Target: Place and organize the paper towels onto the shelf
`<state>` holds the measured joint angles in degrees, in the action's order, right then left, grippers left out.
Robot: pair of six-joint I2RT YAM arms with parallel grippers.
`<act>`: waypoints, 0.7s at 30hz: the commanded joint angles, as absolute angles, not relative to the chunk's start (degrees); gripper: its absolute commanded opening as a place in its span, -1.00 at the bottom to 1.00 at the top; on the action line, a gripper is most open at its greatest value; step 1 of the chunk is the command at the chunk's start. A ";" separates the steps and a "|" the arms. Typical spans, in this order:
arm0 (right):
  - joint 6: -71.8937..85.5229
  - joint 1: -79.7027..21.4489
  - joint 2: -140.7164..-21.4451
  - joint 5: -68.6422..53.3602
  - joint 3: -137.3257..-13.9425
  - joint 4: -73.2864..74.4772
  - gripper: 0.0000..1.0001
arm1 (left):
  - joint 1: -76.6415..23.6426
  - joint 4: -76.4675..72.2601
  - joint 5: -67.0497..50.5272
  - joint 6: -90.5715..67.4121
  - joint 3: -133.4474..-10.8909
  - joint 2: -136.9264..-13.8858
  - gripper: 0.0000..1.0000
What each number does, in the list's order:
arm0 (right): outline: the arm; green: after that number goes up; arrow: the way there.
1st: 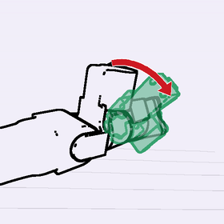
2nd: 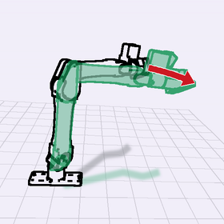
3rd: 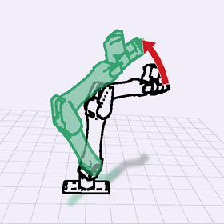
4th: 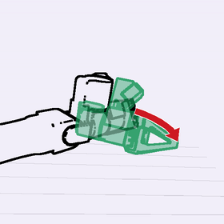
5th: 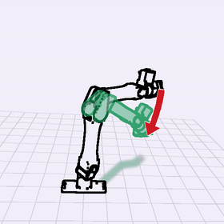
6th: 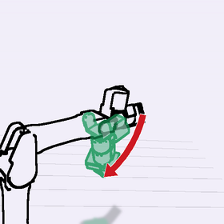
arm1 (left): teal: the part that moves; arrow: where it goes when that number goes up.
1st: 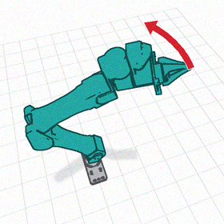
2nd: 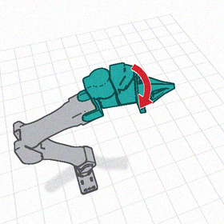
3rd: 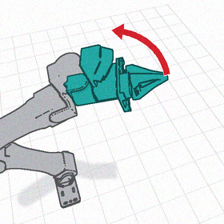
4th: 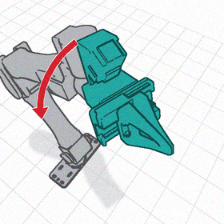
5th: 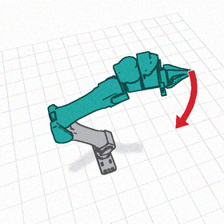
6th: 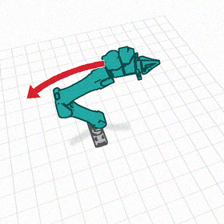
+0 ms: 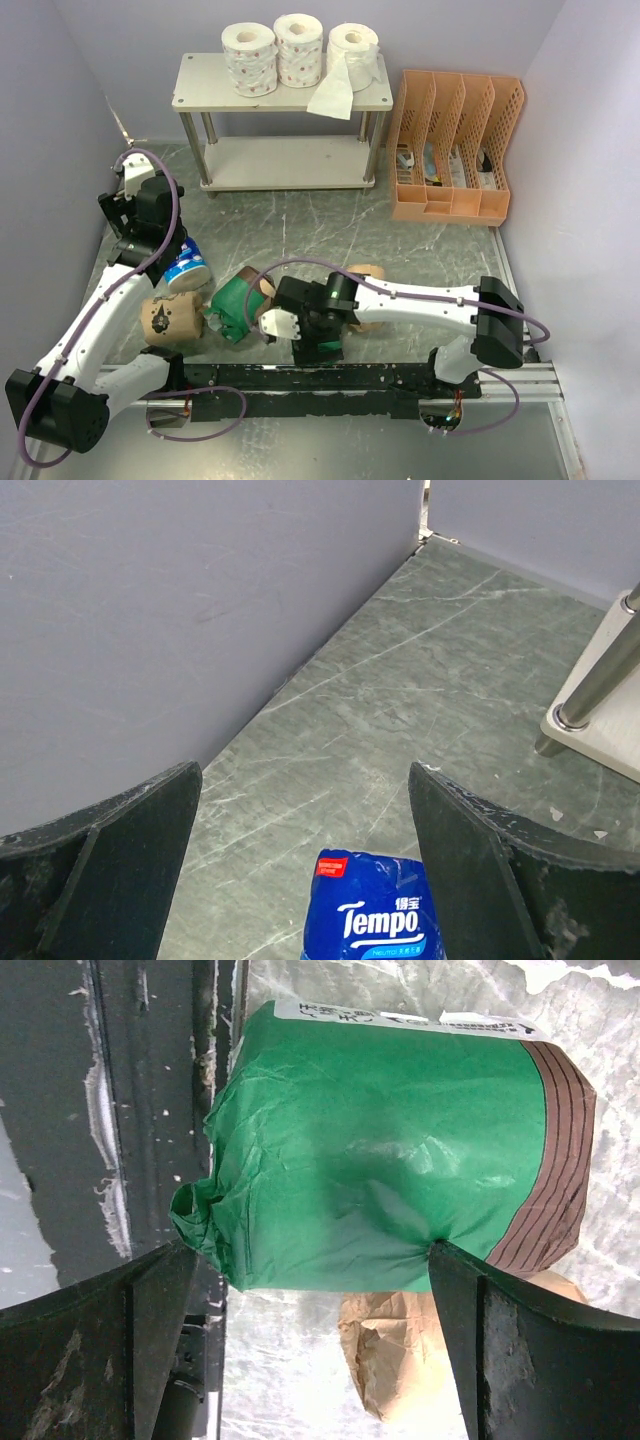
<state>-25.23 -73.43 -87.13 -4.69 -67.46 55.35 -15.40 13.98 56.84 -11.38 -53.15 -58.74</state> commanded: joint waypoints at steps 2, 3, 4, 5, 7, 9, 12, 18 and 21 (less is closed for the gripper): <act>-24.64 -76.58 -91.71 -0.25 -66.36 52.63 0.91 | -14.81 12.96 57.78 -11.37 -53.26 -57.34 0.92; -24.60 -76.66 -92.23 0.12 -66.48 52.30 0.80 | -14.80 12.95 57.91 -11.34 -53.24 -57.20 0.92; -24.55 -76.65 -92.61 0.82 -66.79 52.03 0.69 | -14.84 12.89 58.13 -11.34 -53.18 -57.05 0.92; -24.66 -76.68 -93.08 1.83 -66.95 51.75 0.59 | -14.82 12.77 58.23 -11.26 -53.20 -56.87 0.92; -24.68 -76.62 -93.99 4.22 -67.03 51.33 0.33 | -14.77 12.45 58.29 -11.09 -53.02 -56.50 0.91; -24.83 -76.64 -94.76 6.48 -67.13 51.53 -0.09 | -14.77 12.19 58.12 -10.99 -52.83 -56.20 0.92; -24.51 -76.64 -95.44 8.31 -67.15 51.47 -1.00 | -14.77 12.35 57.76 -11.06 -52.90 -56.03 0.91; -23.78 -75.14 -93.02 8.97 -66.74 51.06 -1.00 | -14.77 12.81 56.95 -11.55 -53.17 -55.82 0.92; -22.81 -71.90 -89.43 8.30 -68.57 50.33 -1.00 | -14.74 12.81 56.54 -11.60 -53.13 -55.47 0.92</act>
